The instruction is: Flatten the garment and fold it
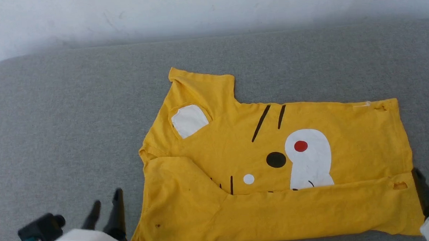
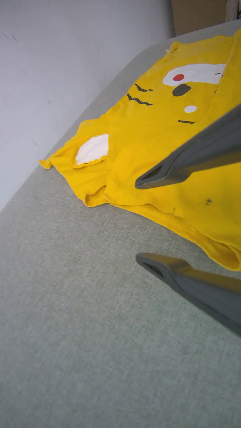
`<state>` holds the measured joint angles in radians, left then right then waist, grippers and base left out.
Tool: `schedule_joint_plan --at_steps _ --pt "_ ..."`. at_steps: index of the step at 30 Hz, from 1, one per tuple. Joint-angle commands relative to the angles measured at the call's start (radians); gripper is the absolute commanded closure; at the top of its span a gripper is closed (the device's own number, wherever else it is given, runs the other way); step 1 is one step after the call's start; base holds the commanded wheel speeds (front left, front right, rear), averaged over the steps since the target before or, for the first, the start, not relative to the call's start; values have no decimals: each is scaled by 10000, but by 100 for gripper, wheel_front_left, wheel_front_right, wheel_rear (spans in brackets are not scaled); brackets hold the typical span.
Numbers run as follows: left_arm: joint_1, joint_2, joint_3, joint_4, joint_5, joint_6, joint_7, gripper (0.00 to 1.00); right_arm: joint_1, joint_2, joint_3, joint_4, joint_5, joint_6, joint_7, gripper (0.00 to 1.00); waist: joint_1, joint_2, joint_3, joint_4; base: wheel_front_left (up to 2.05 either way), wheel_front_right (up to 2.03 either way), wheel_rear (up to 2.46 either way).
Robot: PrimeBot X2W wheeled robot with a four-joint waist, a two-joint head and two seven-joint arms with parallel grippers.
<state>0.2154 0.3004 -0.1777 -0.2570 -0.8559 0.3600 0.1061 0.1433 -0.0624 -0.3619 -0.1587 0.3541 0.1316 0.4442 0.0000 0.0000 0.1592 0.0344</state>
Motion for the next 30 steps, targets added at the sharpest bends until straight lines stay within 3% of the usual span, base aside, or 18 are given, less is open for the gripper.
schedule_joint_plan --at_steps 1,6,13,22,25,30 --pt "-590 169 206 -313 378 -14 -342 0 -250 -48 22 -231 -223 -9 -286 0 0 0 241 -107 0 0 0" --pt "-2530 1018 166 -755 1938 -62 -859 0 -710 -20 446 -739 -490 -9 -761 0 0 0 973 -324 0 0 0" --pt "-6710 1958 -595 294 2870 -1059 230 0 -1725 -145 1153 -1110 -488 -9 -1094 0 0 0 2339 -757 0 0 0" --pt "-10221 2148 -1685 2499 2838 -2308 2382 0 -2687 -301 1786 -1143 -538 -9 -1486 0 0 0 3492 -1218 0 0 0" --pt "-10844 2176 -2049 3225 2697 -2716 3181 0 -2828 -295 1930 -982 -509 -9 -1566 0 0 0 3814 -1332 0 0 0" --pt "-11355 2268 -2356 4009 2544 -3041 4057 0 -2947 -306 2042 -714 -446 -9 -1710 0 0 0 4158 -1474 0 0 0"
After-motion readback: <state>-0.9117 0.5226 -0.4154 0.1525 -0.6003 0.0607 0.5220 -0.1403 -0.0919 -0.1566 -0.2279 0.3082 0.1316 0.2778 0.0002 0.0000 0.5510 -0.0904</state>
